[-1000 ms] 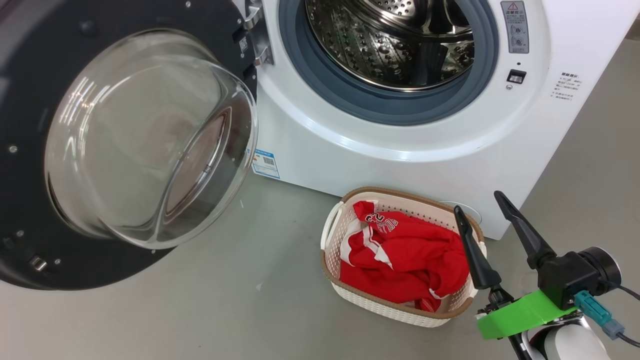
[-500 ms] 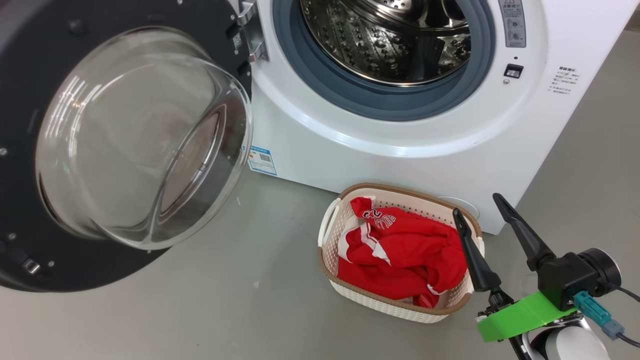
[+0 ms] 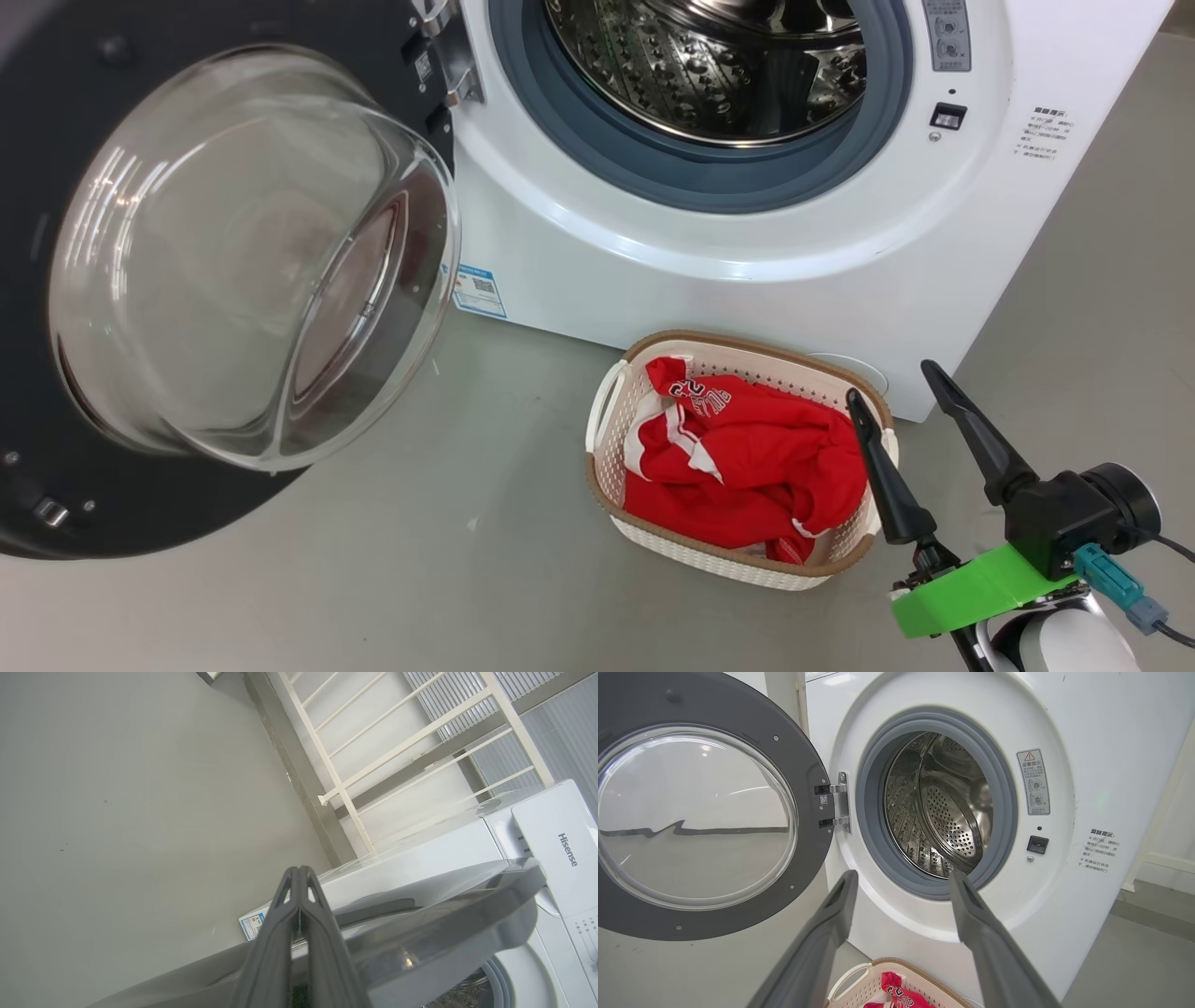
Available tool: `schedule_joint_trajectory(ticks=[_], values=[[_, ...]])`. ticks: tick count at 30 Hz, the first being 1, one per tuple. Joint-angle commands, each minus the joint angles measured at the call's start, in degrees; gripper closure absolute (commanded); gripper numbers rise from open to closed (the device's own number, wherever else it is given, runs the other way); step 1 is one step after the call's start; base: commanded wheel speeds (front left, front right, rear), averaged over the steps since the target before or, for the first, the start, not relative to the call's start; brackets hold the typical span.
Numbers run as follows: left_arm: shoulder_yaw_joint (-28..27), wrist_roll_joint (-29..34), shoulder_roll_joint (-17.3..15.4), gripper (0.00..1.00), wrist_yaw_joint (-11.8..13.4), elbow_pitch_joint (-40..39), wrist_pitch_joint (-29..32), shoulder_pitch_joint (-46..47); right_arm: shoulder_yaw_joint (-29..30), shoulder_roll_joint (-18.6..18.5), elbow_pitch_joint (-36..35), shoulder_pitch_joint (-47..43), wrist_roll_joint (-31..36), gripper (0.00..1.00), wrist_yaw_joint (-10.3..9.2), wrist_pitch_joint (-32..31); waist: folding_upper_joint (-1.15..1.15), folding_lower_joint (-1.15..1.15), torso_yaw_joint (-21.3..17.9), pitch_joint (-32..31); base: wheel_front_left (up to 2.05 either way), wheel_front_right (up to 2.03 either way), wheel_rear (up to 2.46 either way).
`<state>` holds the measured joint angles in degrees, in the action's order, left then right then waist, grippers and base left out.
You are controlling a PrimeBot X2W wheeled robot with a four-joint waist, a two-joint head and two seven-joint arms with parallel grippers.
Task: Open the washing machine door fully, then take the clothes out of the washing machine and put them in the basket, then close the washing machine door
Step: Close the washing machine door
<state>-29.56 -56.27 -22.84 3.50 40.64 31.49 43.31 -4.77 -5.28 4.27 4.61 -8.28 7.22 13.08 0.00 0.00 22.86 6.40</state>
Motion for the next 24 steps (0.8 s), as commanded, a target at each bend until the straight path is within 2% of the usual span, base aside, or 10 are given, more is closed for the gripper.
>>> schedule_joint_trajectory(ticks=[1, 12, 17, 24], values=[[-0.86, -1.46, -2.44, 1.00, -0.69, -1.46, 1.90, 0.20, -1.19, -0.41, -1.46, 0.71, -0.22, 0.00, 0.26, 0.35, 0.00, 0.00, 0.06, 0.08, 0.00, 0.00, 0.00], [-2.65, -5.70, -0.87, 1.00, -2.69, -4.36, 6.92, -3.88, -0.85, -0.22, -0.82, 1.08, -0.30, 0.00, 0.26, 0.74, 0.00, 0.00, 0.67, 0.15, 0.00, 0.00, 0.00], [-4.02, -8.61, 0.98, 1.00, -3.64, -7.16, 8.85, -5.43, -0.80, -0.02, -0.44, 0.90, -0.31, 0.00, 0.26, 0.96, 0.00, 0.00, 1.25, -0.10, 0.00, 0.00, 0.00], [-4.74, -11.36, 3.33, 1.00, -3.63, -10.62, 11.57, -7.17, -0.62, 0.15, -0.08, 0.74, -0.32, 0.00, 0.26, 1.16, 0.00, 0.00, 1.84, -0.59, 0.00, 0.00, 0.00]])
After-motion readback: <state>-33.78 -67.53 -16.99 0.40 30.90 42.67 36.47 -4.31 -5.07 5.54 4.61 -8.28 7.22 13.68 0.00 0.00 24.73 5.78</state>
